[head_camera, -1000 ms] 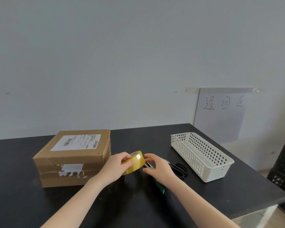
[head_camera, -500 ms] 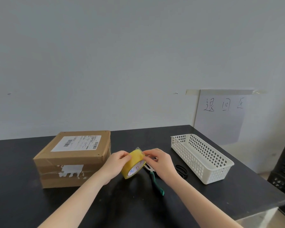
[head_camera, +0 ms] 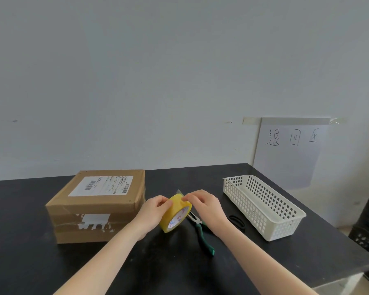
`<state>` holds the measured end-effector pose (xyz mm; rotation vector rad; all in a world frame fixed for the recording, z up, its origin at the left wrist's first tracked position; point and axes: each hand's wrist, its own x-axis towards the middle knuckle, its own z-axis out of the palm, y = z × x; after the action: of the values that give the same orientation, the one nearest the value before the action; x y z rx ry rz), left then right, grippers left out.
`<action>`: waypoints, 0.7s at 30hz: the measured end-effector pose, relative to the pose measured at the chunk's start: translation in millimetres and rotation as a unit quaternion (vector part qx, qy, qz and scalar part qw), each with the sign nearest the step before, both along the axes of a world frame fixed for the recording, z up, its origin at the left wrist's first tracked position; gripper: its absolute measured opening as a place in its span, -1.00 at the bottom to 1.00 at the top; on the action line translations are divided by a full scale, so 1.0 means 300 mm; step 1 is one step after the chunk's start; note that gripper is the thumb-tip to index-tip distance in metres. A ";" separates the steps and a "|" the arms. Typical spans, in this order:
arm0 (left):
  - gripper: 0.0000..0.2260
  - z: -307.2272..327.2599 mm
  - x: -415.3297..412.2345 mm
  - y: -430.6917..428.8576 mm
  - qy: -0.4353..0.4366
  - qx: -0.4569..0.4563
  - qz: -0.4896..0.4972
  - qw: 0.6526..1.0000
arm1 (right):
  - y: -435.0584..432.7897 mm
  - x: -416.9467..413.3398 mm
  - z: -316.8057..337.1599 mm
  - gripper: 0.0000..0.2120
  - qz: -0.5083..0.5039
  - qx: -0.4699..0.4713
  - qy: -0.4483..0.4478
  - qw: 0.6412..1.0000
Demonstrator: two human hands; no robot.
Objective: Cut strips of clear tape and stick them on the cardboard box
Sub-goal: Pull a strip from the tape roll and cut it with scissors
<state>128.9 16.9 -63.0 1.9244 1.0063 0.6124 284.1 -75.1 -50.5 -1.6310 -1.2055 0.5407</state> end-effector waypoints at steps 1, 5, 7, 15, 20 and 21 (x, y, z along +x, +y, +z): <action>-0.75 0.001 0.001 0.000 0.000 0.002 -0.003 1.000 | 0.004 -0.003 0.003 -0.81 -0.004 0.001 -0.015 1.000; -0.75 0.007 0.004 -0.001 0.013 0.021 -0.010 1.000 | 0.024 -0.014 0.007 -0.89 -0.032 0.000 -0.084 0.996; -0.75 0.006 0.005 0.001 0.023 0.034 -0.013 0.999 | 0.032 -0.015 0.007 -0.90 -0.049 -0.003 -0.088 0.995; -0.63 -0.002 -0.010 0.004 -0.007 -0.007 -0.048 0.999 | 0.050 -0.004 0.022 -0.91 -0.075 0.000 -0.091 0.993; -0.60 -0.001 -0.013 0.014 -0.027 -0.012 -0.054 0.998 | 0.060 -0.002 0.040 -0.90 -0.064 0.004 -0.128 0.990; -0.60 0.000 -0.011 0.017 -0.026 -0.015 -0.056 0.998 | 0.060 -0.001 0.044 -0.89 -0.062 0.003 -0.132 0.989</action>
<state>125.5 21.9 -63.1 1.9143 0.8635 0.5768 283.9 -57.0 -37.3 -1.7991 -1.2834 0.2473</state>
